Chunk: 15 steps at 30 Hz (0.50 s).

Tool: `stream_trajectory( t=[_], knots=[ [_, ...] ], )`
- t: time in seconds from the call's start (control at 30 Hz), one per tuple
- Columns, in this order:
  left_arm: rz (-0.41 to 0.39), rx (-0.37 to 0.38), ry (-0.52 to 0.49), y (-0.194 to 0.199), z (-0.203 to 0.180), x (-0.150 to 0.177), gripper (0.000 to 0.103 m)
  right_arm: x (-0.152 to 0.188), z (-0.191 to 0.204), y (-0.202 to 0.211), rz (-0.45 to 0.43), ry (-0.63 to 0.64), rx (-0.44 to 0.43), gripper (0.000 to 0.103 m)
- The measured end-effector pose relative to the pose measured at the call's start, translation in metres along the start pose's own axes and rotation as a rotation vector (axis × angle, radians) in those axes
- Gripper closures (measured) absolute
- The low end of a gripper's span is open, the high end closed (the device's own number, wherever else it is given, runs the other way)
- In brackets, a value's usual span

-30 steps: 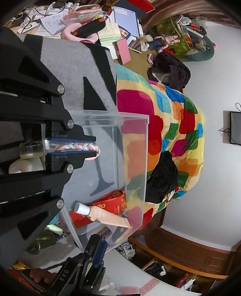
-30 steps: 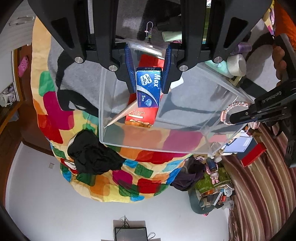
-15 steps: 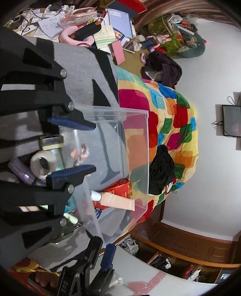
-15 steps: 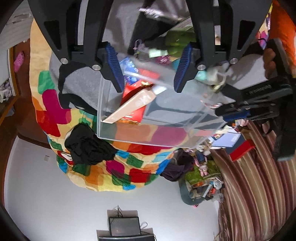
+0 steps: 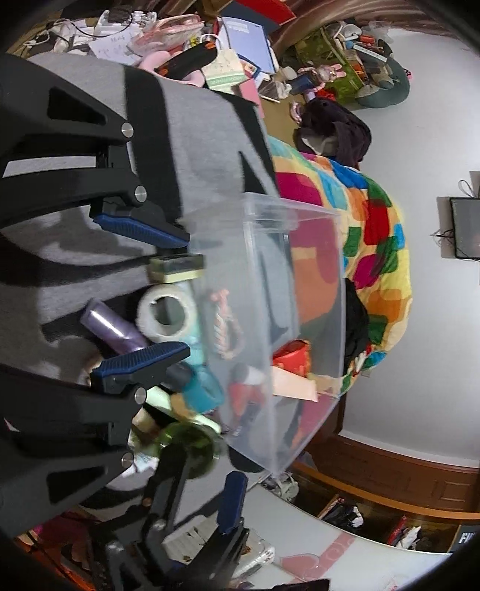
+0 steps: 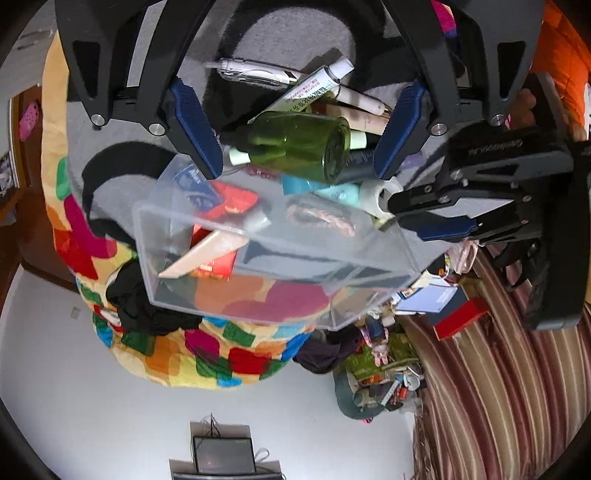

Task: Organize objects
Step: 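Drop the green bottle from the right tool while the left drops white tape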

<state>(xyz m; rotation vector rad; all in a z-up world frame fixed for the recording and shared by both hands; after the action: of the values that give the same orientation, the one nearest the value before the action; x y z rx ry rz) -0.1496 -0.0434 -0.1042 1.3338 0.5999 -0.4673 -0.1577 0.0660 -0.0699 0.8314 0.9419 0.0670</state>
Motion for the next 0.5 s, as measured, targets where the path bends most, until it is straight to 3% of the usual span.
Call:
stream_trajectory(
  t=[0.23,0.33,0.4,0.5],
  knots=[
    [0.020,0.022,-0.013,-0.005,-0.008,0.012,0.050,0.012,-0.022,-0.007,0.021,-0.115,-0.058,0.023],
    [0.036,0.044,-0.018,-0.008,-0.016,0.013,0.050,0.015,-0.023,-0.008,0.025,-0.136,-0.094,0.041],
    [0.037,0.054,-0.015,-0.009,-0.020,0.013,0.050,0.017,-0.020,-0.008,0.025,-0.133,-0.102,0.048],
    [0.045,0.061,0.000,-0.011,-0.022,0.012,0.050,0.018,-0.016,-0.004,0.014,-0.116,-0.103,0.049]
  ],
)
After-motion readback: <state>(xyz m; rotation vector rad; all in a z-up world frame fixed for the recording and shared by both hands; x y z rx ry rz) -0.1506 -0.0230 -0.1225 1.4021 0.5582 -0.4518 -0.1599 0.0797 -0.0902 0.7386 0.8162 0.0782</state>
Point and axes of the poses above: each gripper's, at about its wrist camera, not at the fingertips, and y roughly against the way its jaws point, z to its left, x to its underside, the point moved 10 cm from there along -y, roughly the way its jaws point, and after that the axes turned 14 degrees about -x, right-handed, at the moved point
